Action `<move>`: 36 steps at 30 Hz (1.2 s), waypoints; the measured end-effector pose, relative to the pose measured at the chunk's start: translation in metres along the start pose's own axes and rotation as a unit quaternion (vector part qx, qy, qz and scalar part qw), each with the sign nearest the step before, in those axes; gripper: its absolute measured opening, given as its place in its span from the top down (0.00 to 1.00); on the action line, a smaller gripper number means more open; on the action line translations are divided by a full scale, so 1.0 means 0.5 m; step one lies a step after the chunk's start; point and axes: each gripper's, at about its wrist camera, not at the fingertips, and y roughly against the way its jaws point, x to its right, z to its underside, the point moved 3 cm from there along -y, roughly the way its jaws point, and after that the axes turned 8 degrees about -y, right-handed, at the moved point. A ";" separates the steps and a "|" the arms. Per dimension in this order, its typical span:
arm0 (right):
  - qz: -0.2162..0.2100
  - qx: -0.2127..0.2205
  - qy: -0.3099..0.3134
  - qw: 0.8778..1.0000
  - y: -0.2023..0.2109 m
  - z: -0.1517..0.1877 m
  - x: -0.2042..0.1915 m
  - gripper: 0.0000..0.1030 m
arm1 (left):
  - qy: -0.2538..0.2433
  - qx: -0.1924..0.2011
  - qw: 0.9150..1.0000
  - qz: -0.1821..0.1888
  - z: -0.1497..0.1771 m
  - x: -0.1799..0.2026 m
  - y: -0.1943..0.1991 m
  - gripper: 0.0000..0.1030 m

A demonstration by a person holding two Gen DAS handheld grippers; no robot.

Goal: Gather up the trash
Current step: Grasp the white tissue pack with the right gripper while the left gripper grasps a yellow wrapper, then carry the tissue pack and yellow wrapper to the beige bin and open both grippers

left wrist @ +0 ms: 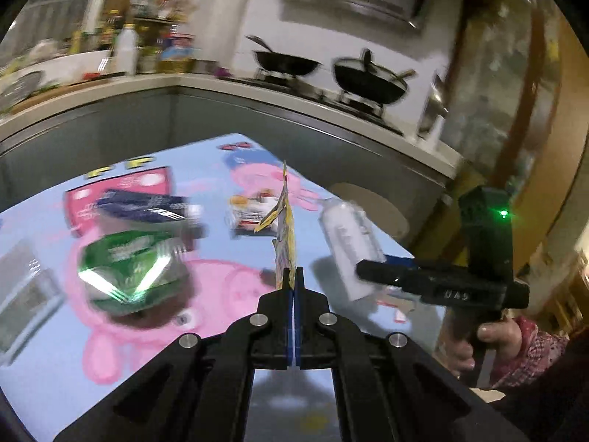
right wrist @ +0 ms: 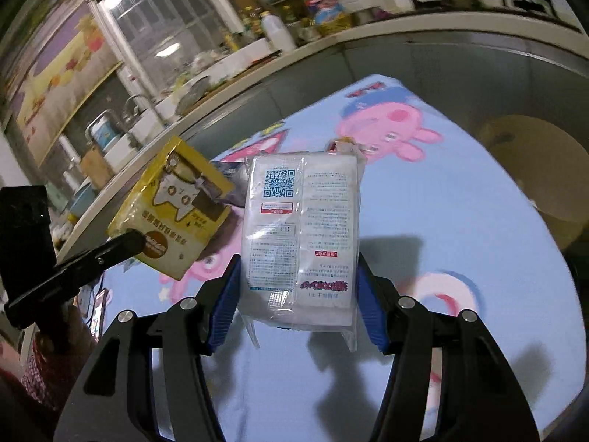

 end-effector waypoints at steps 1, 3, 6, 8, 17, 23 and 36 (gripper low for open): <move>0.005 0.000 -0.011 1.000 0.005 0.002 0.020 0.45 | -0.004 -0.009 1.000 0.005 -0.007 0.014 -0.024 0.99; 0.009 0.002 -0.030 1.000 0.015 0.007 0.051 0.45 | -0.001 -0.021 1.000 0.016 -0.015 0.033 -0.056 0.99; 0.020 0.006 -0.043 0.999 0.033 0.014 0.085 0.45 | -0.003 -0.037 0.999 0.030 -0.020 0.063 -0.093 0.99; 0.035 0.007 -0.035 0.999 0.043 0.018 0.097 0.45 | -0.007 -0.047 0.998 0.036 -0.015 0.082 -0.106 0.99; 0.104 -0.016 0.036 0.994 0.020 0.059 0.097 0.40 | -0.001 -0.091 0.995 0.037 0.023 0.101 -0.140 0.99; 0.100 -0.016 0.033 0.994 0.009 0.068 0.111 0.38 | 0.006 -0.098 0.995 0.036 0.031 0.093 -0.151 0.99; 0.105 0.111 -0.086 0.984 0.095 -0.117 0.291 0.43 | -0.062 -0.052 0.992 0.100 -0.206 0.183 -0.294 0.99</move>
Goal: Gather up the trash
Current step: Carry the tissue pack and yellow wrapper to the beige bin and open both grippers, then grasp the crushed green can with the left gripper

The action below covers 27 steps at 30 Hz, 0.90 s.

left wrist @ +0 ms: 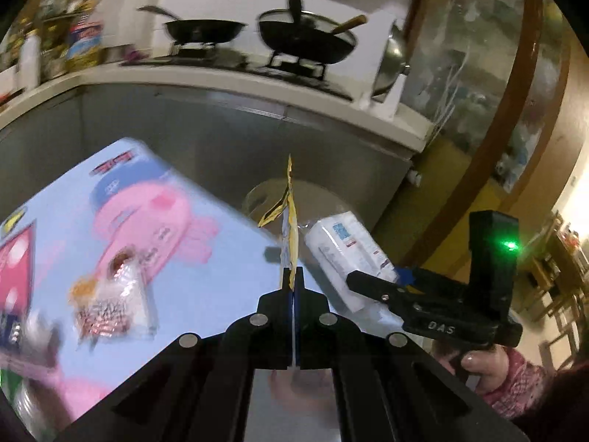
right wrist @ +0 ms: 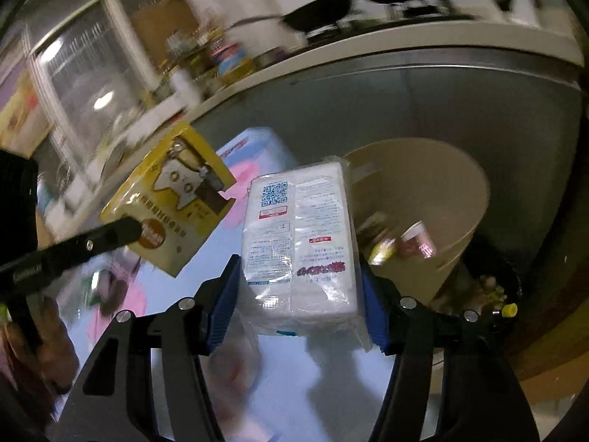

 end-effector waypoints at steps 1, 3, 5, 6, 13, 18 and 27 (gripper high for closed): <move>0.006 0.005 -0.014 1.000 -0.007 -0.024 0.022 0.42 | -0.003 0.000 1.000 0.009 -0.028 0.005 -0.028 0.99; 0.011 0.006 -0.033 0.999 -0.024 -0.058 0.053 0.42 | -0.008 -0.005 1.000 0.021 -0.073 0.014 -0.083 0.99; 0.021 0.010 -0.046 0.999 -0.041 -0.084 0.082 0.40 | -0.017 -0.013 1.000 0.022 -0.105 0.024 -0.131 0.99; 0.027 0.010 -0.052 0.998 -0.052 -0.096 0.096 0.39 | -0.021 -0.017 0.999 0.019 -0.115 0.027 -0.152 0.99; 0.030 0.035 -0.089 0.995 -0.046 -0.132 0.146 0.30 | -0.020 -0.046 0.998 -0.041 -0.135 0.014 -0.234 0.68; 0.012 0.081 -0.113 0.990 0.032 -0.119 0.142 0.32 | 0.016 -0.006 0.999 -0.044 -0.117 -0.013 -0.143 0.68; -0.048 0.007 -0.059 0.997 0.000 -0.026 -0.002 0.46 | 0.052 -0.002 0.996 -0.066 0.063 -0.032 0.040 0.68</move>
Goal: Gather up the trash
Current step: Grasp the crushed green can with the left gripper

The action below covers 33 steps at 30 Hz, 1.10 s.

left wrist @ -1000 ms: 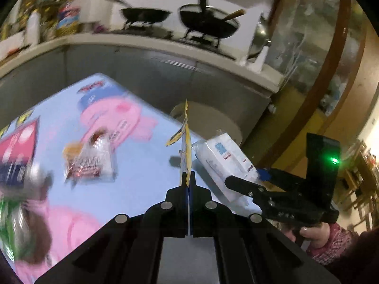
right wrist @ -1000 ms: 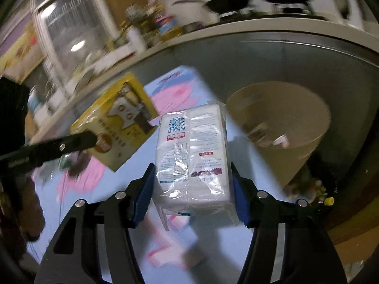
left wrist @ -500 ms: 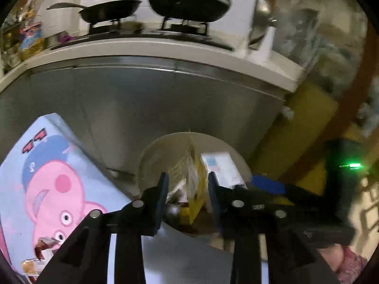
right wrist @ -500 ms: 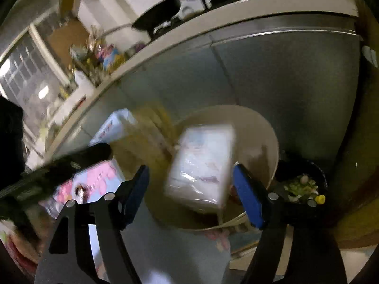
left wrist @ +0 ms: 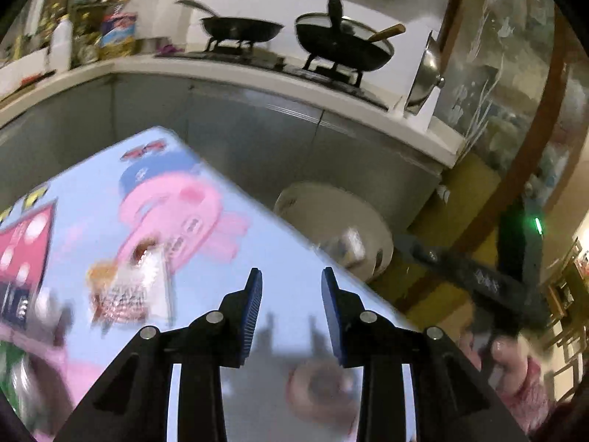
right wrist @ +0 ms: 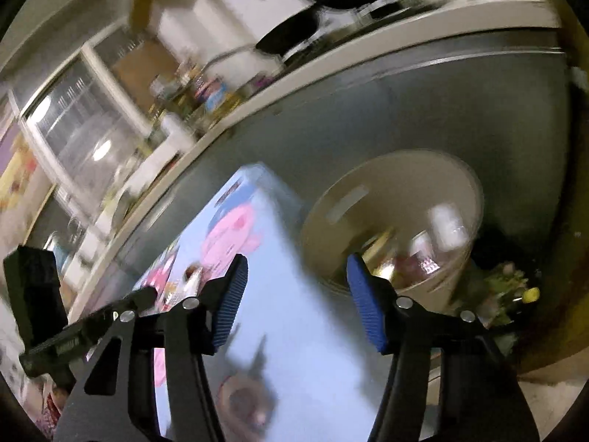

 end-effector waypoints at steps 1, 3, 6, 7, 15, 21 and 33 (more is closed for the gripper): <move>-0.006 -0.014 0.007 1.000 -0.014 0.012 -0.016 0.46 | 0.002 -0.003 1.000 -0.008 0.032 -0.009 0.022 0.68; -0.025 -0.054 0.033 0.998 -0.056 0.054 -0.074 0.46 | 0.009 -0.008 1.000 -0.025 0.092 -0.028 0.066 0.68; -0.048 -0.111 0.073 0.990 -0.116 0.117 -0.157 0.46 | 0.033 -0.012 0.998 -0.055 0.166 -0.071 0.127 0.68; -0.055 -0.131 0.089 0.986 -0.138 0.139 -0.188 0.46 | 0.049 -0.012 0.997 -0.066 0.193 -0.093 0.152 0.68; -0.115 -0.199 0.216 0.949 -0.278 0.240 -0.452 0.46 | 0.204 0.032 0.973 -0.104 0.306 -0.268 0.294 0.68; -0.115 -0.226 0.250 0.934 -0.360 0.249 -0.566 0.50 | 0.250 0.061 0.964 -0.071 0.313 -0.314 0.307 0.68; -0.218 -0.387 0.203 0.873 -0.258 0.455 -0.525 0.58 | 0.315 0.093 0.941 -0.081 0.357 -0.413 0.357 0.66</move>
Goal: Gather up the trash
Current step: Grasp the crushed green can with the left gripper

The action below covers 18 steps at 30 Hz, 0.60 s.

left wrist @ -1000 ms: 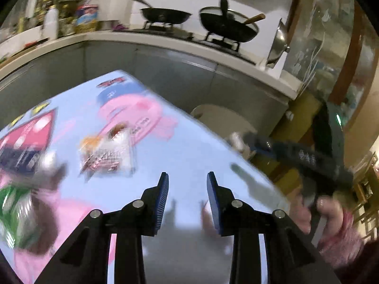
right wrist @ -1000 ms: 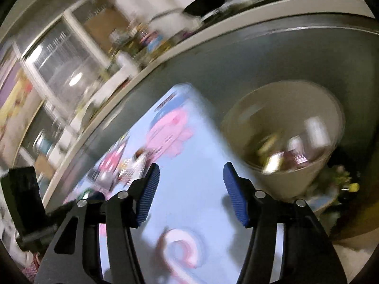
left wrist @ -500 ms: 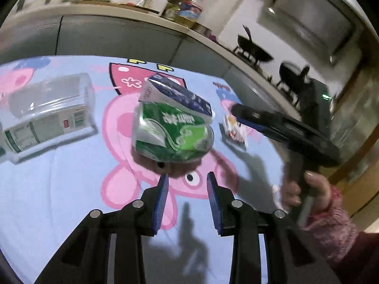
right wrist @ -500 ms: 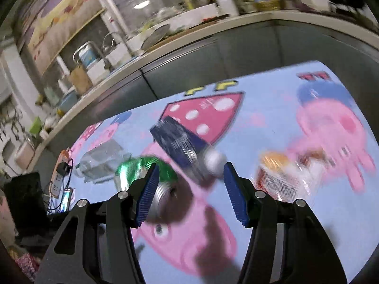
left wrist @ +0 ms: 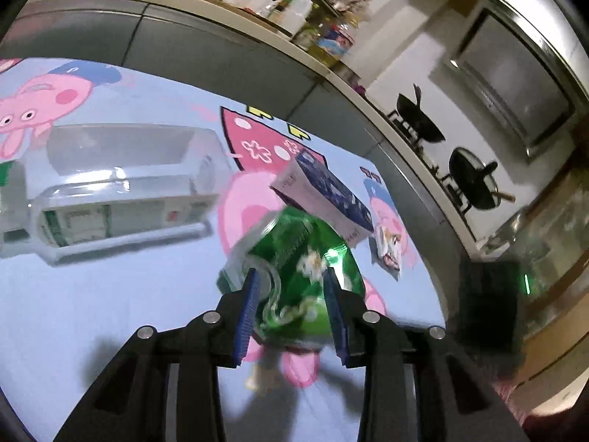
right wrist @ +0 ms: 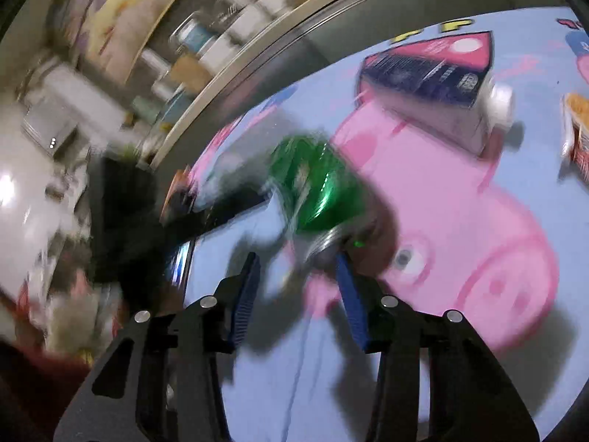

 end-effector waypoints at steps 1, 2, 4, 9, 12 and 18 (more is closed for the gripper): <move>0.001 -0.001 0.004 1.000 0.007 0.023 -0.005 0.58 | 0.002 0.000 1.000 0.000 0.000 -0.005 0.003 0.66; 0.001 0.000 0.002 1.000 0.013 0.034 -0.003 0.58 | 0.003 0.001 1.000 0.000 -0.002 -0.007 0.005 0.66; 0.015 0.013 -0.008 1.000 0.036 0.050 0.012 0.58 | 0.011 0.000 1.000 0.007 -0.003 -0.011 0.006 0.62; 0.030 0.065 -0.057 0.996 0.114 0.038 0.072 0.58 | 0.023 -0.012 0.999 0.026 0.000 -0.002 -0.018 0.55; 0.036 0.095 -0.080 0.992 0.155 0.013 0.104 0.58 | 0.023 -0.021 0.999 0.030 0.001 0.009 -0.041 0.48; 0.090 0.144 -0.068 0.983 0.200 -0.039 0.116 0.58 | 0.051 -0.036 0.996 0.055 0.017 0.004 -0.054 0.46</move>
